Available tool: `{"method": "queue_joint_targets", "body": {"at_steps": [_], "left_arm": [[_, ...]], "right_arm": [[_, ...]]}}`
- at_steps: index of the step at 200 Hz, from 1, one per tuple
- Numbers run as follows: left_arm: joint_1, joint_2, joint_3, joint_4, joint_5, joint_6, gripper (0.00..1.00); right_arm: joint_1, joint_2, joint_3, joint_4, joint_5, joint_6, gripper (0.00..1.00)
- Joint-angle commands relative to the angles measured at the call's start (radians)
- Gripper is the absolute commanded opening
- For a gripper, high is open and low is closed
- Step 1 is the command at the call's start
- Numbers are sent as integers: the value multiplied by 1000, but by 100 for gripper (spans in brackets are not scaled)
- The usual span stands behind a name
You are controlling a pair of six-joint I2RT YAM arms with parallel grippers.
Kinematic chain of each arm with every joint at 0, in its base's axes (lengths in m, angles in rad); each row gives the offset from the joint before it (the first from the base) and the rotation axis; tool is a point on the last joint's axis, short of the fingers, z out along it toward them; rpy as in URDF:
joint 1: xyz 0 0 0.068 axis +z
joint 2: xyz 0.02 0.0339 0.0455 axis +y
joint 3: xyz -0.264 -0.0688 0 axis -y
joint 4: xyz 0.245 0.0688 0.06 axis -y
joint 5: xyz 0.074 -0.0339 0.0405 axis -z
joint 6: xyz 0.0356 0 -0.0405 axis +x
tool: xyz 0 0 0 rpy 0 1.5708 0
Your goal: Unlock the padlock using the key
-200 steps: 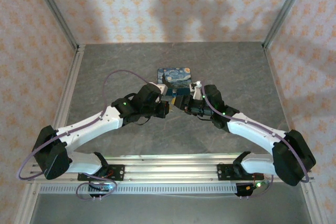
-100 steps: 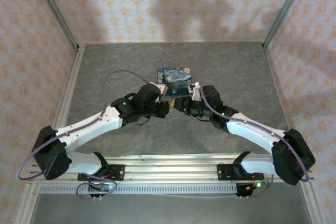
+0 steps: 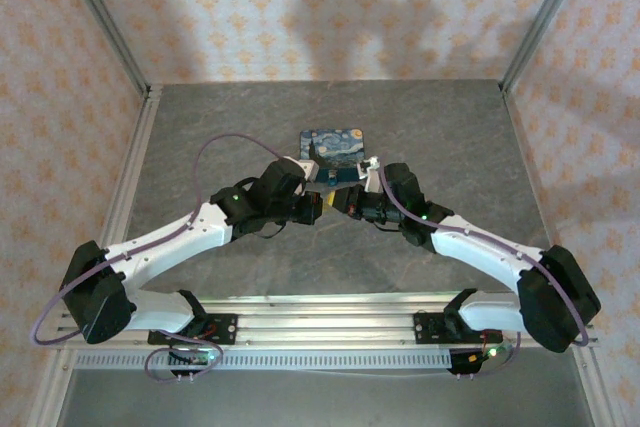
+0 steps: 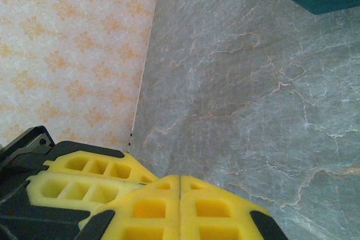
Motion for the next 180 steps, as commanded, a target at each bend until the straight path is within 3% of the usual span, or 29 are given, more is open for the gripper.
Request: {"method": "queue_joint_targets", "body": {"at_steps": [1,53,68,82,102,108,125,149,164,180], "left_arm": [[7,-49,-3,18,-6,11,7],[8,-159,-57,26,-93,126,40],[9,-214,-104,64,-65,250,52],[9,-270,-156,77,-109,294,59],[14,-328,-158,4,-171,353,84],[19,-337,-149,-11,-169,365,87],[40,-364,-145,17,-98,395,87],[93,-390,-165,108,58,423,83],[202,-378,-191,214,286,388,76],[339,-335,-249,441,535,217,69]], "right_arm": [[5,-42,53,-85,20,-139,0],[5,-4,344,-644,133,-659,0],[5,58,453,-808,205,-792,0],[7,123,557,-935,297,-871,0],[13,197,675,-1040,409,-932,0],[15,213,705,-1059,425,-945,0],[20,249,782,-1110,407,-990,0],[22,294,875,-1186,267,-1062,0],[21,309,922,-1222,161,-1091,0],[12,307,935,-1213,34,-1101,0]]}}
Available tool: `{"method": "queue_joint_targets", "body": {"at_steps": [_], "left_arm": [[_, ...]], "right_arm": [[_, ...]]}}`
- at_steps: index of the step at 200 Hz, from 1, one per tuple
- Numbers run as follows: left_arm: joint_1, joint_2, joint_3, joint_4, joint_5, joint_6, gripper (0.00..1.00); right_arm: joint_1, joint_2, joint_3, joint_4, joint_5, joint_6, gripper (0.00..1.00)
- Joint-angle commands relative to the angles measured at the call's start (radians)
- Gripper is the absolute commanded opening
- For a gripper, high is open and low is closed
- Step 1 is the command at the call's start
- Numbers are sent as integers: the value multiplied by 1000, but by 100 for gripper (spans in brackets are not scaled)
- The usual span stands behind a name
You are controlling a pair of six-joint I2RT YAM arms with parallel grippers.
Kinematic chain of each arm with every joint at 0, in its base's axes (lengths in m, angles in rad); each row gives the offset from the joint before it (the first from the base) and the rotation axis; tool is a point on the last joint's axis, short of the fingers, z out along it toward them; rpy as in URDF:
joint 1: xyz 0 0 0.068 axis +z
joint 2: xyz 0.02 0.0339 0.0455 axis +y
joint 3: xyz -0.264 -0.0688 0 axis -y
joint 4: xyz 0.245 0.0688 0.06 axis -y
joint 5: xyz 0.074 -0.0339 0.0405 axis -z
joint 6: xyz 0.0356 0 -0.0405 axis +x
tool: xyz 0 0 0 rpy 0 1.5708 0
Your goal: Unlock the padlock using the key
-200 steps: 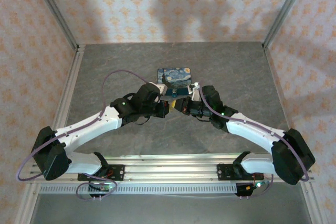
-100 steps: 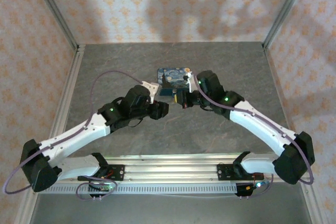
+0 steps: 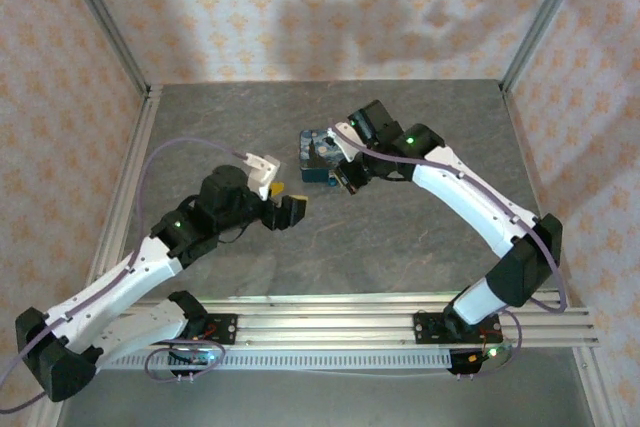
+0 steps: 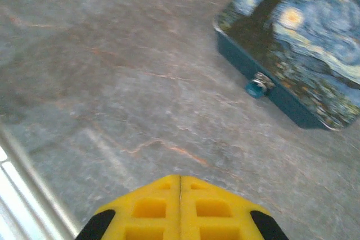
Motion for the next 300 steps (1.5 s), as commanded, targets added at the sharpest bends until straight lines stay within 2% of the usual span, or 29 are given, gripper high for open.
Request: {"method": "queue_joint_targets", "body": {"at_steps": [1,9,21,45,63,91,126,178,224,248,300], "left_arm": [[161,43,-73,311,389,-143,69],[188,66,-86,395,447,-192,66],[193,98,-70,412,489,-184,66],[192,171,-37,448,574,-177,66],[192,213,-39,532,615,-209,64],[192,258,-47,664,666,-274,56],[192,254,-66,718,686,-285,51],[192,262,-70,719,707,-287,42],[192,280,-103,751,712,-309,45],[189,283,-112,791,716,-329,44],[169,275,-81,722,725,-286,39]], "right_arm": [[-5,1,48,-85,-201,-80,0],[-12,1,53,-75,-268,-72,0],[-22,14,72,-79,-351,-65,0],[-28,64,151,-153,-394,-78,0],[-39,77,187,-165,-452,-76,0],[-60,52,165,-79,-548,-36,0],[-103,42,132,-28,-614,-7,0],[-115,21,91,25,-636,19,0],[-124,-4,58,84,-651,49,0],[-124,-6,48,100,-657,60,0],[-125,-16,29,141,-653,80,0]]}}
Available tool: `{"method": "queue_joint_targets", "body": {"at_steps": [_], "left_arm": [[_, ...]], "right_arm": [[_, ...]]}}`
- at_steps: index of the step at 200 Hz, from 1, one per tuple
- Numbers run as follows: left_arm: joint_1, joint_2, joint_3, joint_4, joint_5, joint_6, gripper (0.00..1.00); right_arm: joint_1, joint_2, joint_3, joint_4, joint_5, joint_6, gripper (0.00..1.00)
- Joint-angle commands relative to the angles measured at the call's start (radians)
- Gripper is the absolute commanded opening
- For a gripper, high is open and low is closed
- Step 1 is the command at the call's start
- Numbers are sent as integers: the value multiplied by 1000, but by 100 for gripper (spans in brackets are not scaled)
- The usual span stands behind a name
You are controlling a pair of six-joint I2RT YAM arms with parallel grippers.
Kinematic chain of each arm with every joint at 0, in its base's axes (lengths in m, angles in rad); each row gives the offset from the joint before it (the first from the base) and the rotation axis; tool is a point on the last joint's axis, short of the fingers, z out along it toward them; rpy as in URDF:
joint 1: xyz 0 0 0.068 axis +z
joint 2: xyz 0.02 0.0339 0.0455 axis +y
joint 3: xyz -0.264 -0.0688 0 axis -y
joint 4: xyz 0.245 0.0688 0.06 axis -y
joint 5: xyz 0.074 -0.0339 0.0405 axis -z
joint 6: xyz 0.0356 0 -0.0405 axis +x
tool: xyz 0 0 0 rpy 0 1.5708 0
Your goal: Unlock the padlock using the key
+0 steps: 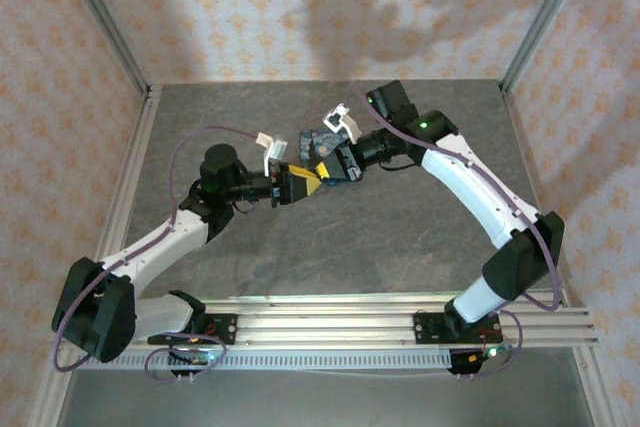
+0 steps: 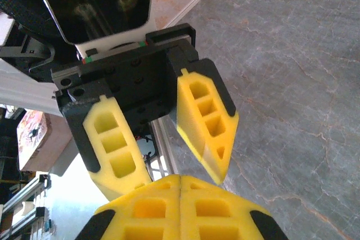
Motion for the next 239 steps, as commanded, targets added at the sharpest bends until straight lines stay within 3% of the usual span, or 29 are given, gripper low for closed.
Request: {"method": "queue_joint_targets", "body": {"at_steps": [1,52,106,148,198,239], "left_arm": [[-12,-15,26,3,31,29,39],[-16,-17,26,-12,28,41,32],[-18,-43,39,-57,-15,61,0],[-18,-67,34,-80,-37,70,0],[-16,-85,27,-109,-91,72,0],[-15,-92,16,-95,-101,65,0]], "right_arm": [[-5,-41,-12,53,-22,14,0],[-6,-40,-22,66,-23,21,0],[-6,-35,-29,62,-49,25,0],[-6,-33,-43,86,-58,53,0],[-6,-83,-167,374,-62,296,45],[-6,-137,-279,594,12,492,49]]}}
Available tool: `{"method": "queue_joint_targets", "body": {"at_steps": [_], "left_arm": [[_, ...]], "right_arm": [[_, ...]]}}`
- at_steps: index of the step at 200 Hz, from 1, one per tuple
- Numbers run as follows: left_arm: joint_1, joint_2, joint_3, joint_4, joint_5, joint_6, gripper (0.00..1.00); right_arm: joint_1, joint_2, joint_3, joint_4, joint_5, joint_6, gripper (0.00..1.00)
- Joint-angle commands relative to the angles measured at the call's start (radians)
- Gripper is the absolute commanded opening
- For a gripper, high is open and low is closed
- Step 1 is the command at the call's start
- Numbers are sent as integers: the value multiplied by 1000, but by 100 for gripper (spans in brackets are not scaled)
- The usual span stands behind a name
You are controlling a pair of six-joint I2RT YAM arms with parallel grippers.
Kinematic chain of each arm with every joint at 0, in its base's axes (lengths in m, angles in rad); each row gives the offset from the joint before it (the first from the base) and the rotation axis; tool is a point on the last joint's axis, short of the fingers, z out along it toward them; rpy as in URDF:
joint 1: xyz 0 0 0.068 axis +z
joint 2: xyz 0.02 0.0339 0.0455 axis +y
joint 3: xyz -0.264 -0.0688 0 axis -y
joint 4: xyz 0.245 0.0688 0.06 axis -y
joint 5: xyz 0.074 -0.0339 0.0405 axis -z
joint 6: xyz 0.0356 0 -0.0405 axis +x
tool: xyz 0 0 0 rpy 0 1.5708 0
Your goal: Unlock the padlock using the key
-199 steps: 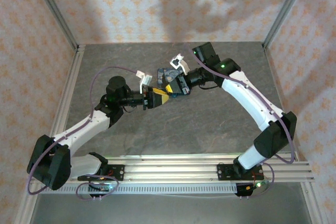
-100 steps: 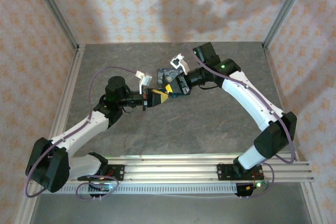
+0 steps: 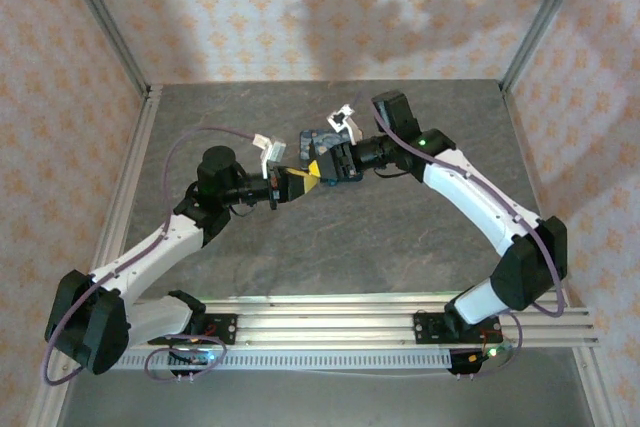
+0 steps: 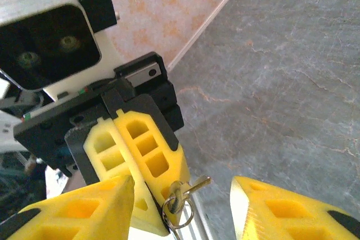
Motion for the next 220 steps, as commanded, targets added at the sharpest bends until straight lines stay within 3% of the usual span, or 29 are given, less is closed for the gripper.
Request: {"method": "queue_joint_targets", "body": {"at_steps": [1,33,59,120,187,220], "left_arm": [[-3,-24,8,8,-19,13,0],[-3,-29,7,3,-19,23,0],[-3,-40,10,-35,-18,58,0],[-2,-76,23,-138,-12,148,0],[-5,-64,39,-128,-1,148,0],[-6,-66,40,-130,5,149,0]], "right_arm": [[-3,-61,-51,215,44,167,49],[-3,-79,-98,263,161,262,50],[-3,-72,-125,308,167,343,50],[-2,-56,-141,362,33,419,51],[41,-19,-92,202,-13,308,50],[46,-7,-97,237,-35,321,44]]}}
